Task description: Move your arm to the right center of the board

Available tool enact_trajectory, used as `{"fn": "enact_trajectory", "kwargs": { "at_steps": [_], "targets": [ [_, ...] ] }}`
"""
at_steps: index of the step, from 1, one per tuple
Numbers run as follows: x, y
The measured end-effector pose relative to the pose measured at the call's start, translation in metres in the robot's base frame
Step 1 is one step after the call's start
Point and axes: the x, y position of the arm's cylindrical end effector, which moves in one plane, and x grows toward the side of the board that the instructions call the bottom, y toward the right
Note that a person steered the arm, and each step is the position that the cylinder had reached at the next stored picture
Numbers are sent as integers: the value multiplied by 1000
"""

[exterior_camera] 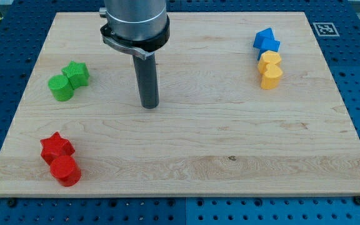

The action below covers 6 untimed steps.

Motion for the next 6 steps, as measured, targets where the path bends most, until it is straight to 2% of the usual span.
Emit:
{"fn": "enact_trajectory", "kwargs": {
  "at_steps": [1,2,5,6],
  "targets": [
    [27,42],
    [46,107],
    [48,143],
    [58,177]
  ]
}}
